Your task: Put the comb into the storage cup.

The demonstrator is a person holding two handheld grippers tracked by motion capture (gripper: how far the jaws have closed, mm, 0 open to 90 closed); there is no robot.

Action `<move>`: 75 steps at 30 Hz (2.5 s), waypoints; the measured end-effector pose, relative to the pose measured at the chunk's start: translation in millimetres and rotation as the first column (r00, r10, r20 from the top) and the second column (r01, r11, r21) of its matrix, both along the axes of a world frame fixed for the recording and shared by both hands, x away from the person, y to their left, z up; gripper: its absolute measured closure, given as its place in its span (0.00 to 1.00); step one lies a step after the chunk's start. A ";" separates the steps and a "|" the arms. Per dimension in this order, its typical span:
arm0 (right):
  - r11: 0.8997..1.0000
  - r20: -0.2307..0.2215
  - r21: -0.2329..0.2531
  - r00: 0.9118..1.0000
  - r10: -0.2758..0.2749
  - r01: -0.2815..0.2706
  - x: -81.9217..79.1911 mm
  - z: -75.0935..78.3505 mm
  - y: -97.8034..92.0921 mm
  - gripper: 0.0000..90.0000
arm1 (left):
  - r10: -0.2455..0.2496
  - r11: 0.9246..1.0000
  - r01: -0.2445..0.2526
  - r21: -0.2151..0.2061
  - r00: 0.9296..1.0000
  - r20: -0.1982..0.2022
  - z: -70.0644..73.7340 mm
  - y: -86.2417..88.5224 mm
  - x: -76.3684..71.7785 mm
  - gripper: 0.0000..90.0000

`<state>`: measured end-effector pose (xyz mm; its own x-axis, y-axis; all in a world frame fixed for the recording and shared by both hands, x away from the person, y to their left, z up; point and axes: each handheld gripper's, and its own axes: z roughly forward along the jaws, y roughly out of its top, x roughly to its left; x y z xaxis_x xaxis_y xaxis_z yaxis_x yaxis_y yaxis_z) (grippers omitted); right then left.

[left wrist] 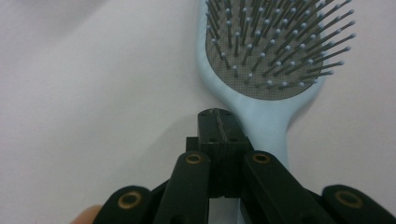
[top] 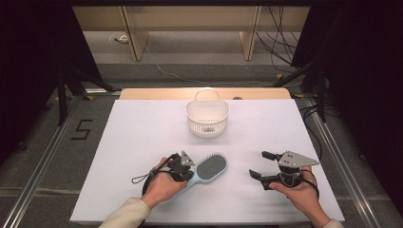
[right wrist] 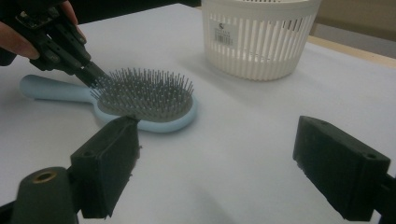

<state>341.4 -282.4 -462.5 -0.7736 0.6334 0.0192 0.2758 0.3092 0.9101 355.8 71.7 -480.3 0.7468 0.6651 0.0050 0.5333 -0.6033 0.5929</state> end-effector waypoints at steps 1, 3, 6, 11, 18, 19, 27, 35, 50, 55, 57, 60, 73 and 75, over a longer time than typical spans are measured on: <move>1.000 0.000 0.000 1.000 0.001 -0.001 0.0 0.0 0.1 0.17 | 0.000 1.000 0.000 0.000 1.000 0.000 0.1 0.0 -0.1 0.99; 1.000 0.001 -0.002 1.000 0.001 -0.001 0.1 -0.2 0.1 0.17 | 0.002 1.000 -0.002 0.000 1.000 -0.002 0.1 -0.1 -0.3 0.99; 1.000 0.000 0.000 1.000 0.000 0.000 -0.1 0.0 0.0 0.17 | 0.003 1.000 -0.003 -0.002 1.000 -0.009 0.4 0.0 -0.6 0.99; 1.000 0.000 -0.002 1.000 0.002 -0.002 -0.3 0.1 0.1 0.17 | 0.004 1.000 -0.004 -0.004 1.000 -0.005 0.7 1.0 -1.3 0.98; 1.000 0.000 -0.003 1.000 0.005 -0.005 -0.7 0.3 0.2 0.17 | 0.021 0.999 -0.019 -0.038 0.999 0.046 9.4 11.0 0.6 0.69; 1.000 0.000 -0.004 1.000 0.005 -0.005 -0.7 0.3 0.3 0.17 | 0.027 0.999 -0.025 -0.047 0.998 0.050 11.9 14.0 1.4 0.62; 1.000 0.003 -0.002 1.000 0.008 -0.008 -0.9 0.2 0.9 0.17 | 0.063 0.993 -0.052 -0.105 0.993 0.097 25.3 35.1 0.2 0.17; 1.000 0.008 -0.001 1.000 0.006 -0.006 -1.8 1.1 1.0 0.17 | 0.065 0.986 -0.046 -0.159 0.991 0.113 23.0 46.9 -2.5 0.00; 1.000 0.022 0.024 1.000 -0.004 0.003 -7.2 4.9 -3.3 0.17 | 0.121 0.941 -0.026 -0.338 0.957 0.264 33.3 70.8 -6.4 0.00; 0.999 0.025 0.031 1.000 -0.007 0.007 -10.0 5.4 -5.4 0.17 | 0.120 0.938 -0.020 -0.345 0.955 0.270 34.6 70.3 -5.9 0.00; 0.999 0.024 0.033 1.000 -0.009 0.008 -10.5 5.3 -5.9 0.17 | 0.094 0.944 -0.003 -0.331 0.962 0.258 34.9 67.6 -6.0 0.00; 0.999 0.023 0.035 1.000 -0.014 0.013 -10.7 5.3 -6.5 0.17 | 0.061 0.955 0.010 -0.295 0.971 0.231 35.4 61.6 -5.2 0.00; 0.999 0.014 0.033 1.000 -0.017 0.017 -9.4 4.0 -6.2 0.17 | -0.133 0.990 0.135 -0.046 0.990 0.044 32.1 19.7 -0.9 0.01; 0.999 0.014 0.033 1.000 -0.016 0.016 -9.3 3.8 -6.1 0.17 | -0.133 0.991 0.133 -0.014 0.991 0.007 30.2 14.3 0.3 0.04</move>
